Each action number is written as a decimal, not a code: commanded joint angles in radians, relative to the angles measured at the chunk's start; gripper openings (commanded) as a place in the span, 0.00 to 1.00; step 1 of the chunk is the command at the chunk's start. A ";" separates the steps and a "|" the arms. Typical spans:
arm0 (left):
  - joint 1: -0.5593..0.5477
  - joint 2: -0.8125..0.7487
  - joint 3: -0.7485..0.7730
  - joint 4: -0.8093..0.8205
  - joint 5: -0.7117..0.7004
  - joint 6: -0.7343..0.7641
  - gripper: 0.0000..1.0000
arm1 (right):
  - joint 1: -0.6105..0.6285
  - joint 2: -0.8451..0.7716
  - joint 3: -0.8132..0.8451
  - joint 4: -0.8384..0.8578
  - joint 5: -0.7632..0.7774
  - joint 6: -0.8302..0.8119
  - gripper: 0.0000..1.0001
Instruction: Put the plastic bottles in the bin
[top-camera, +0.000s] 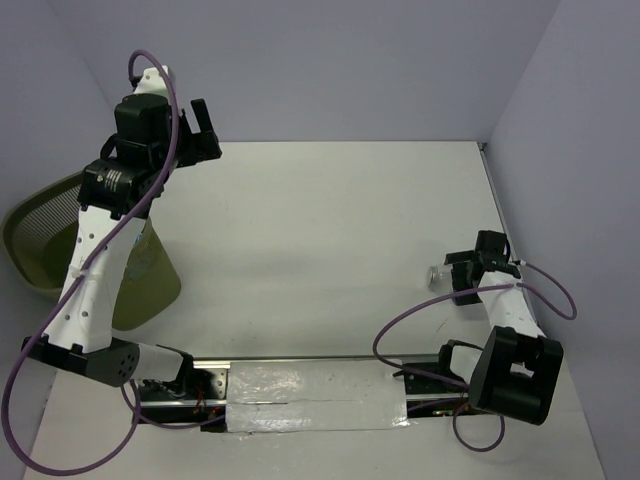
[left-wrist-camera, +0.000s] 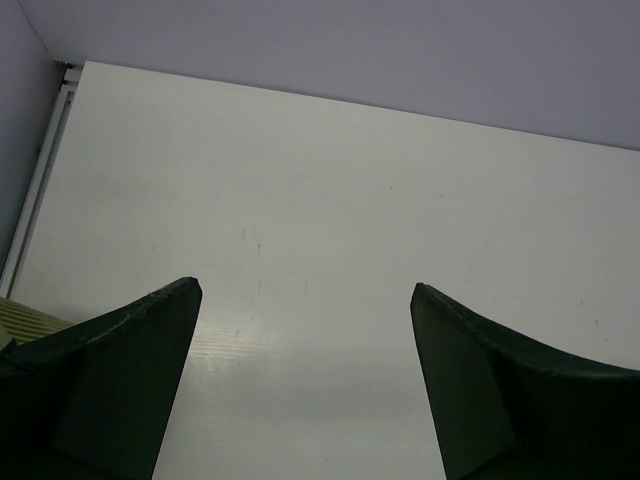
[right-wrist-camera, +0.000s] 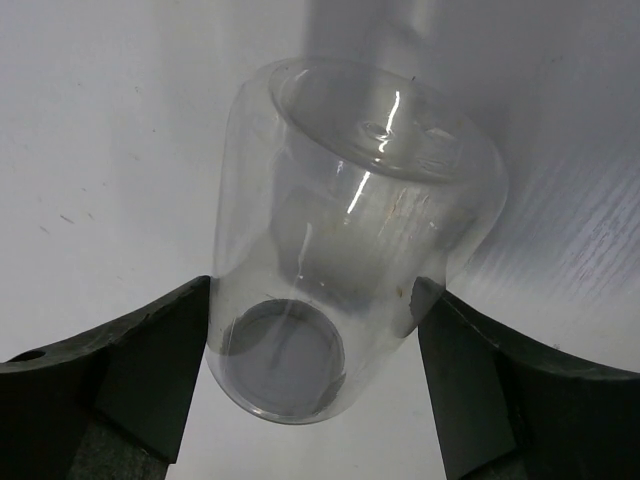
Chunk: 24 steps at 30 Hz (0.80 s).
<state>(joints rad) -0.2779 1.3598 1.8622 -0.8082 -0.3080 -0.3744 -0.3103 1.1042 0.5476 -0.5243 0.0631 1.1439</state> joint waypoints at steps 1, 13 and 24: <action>-0.003 0.030 0.026 0.011 0.032 -0.024 0.99 | -0.004 -0.029 0.008 0.046 -0.018 -0.084 0.61; -0.003 0.203 0.154 -0.005 0.497 -0.149 0.99 | 0.471 0.049 0.573 0.037 -0.428 -0.585 0.60; -0.010 0.251 0.075 0.207 0.938 -0.357 0.99 | 0.724 0.195 0.805 -0.045 -0.537 -0.799 0.62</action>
<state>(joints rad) -0.2794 1.5913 1.9476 -0.7200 0.4503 -0.6590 0.3809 1.2953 1.2861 -0.5217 -0.4351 0.4374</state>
